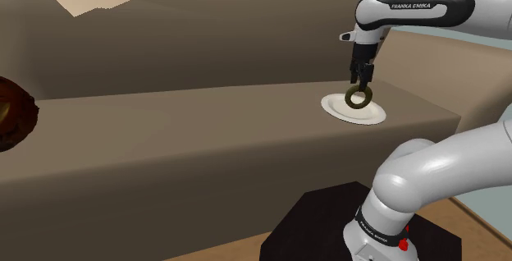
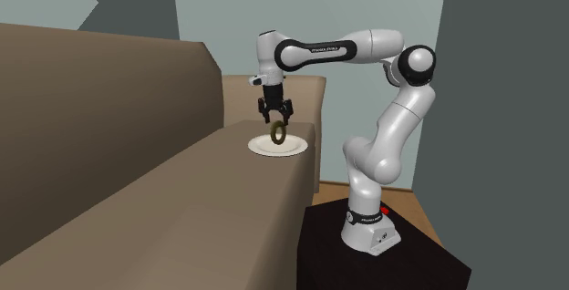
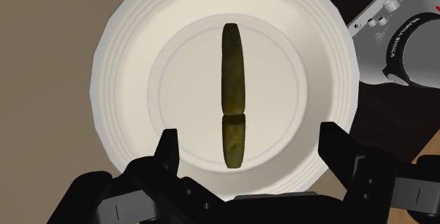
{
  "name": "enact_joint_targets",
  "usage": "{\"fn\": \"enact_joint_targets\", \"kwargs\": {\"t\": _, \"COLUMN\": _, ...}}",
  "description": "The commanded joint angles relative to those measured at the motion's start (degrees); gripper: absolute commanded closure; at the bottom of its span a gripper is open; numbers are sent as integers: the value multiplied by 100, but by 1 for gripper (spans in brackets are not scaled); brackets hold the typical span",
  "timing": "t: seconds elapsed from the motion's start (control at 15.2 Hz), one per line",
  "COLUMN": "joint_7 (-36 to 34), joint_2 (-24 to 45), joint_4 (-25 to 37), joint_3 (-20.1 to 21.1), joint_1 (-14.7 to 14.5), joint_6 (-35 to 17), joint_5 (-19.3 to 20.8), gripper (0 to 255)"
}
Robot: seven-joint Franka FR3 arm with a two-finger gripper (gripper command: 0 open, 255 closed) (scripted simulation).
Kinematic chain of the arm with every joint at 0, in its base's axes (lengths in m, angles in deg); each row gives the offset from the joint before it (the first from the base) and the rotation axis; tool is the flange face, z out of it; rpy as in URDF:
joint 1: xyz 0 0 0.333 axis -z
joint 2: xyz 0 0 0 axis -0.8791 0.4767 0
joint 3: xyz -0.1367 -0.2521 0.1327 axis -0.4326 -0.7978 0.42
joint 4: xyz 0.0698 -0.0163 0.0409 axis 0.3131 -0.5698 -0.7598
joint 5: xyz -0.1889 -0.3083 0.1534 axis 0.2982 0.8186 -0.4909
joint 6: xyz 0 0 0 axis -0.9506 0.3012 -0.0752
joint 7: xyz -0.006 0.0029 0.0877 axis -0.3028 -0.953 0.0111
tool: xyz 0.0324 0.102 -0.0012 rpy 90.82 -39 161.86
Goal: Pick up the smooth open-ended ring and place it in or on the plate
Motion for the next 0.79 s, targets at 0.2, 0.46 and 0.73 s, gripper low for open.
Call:
{"fn": "enact_joint_targets", "kwargs": {"t": 0.2, "joint_7": 58, "joint_2": 168, "joint_4": 667, "joint_3": 118, "joint_1": -70, "joint_6": 509, "joint_5": -128, "gripper": 0}}
{"fn": "enact_joint_targets", "kwargs": {"t": 0.46, "joint_7": 75, "joint_2": 222, "joint_4": 852, "joint_3": 145, "joint_1": -87, "joint_6": 642, "joint_5": -160, "gripper": 0}}
{"fn": "enact_joint_targets", "kwargs": {"t": 0.73, "joint_7": 75, "joint_2": 223, "joint_4": 852, "joint_3": 145, "joint_1": -87, "joint_6": 642, "joint_5": -160, "gripper": 0}}
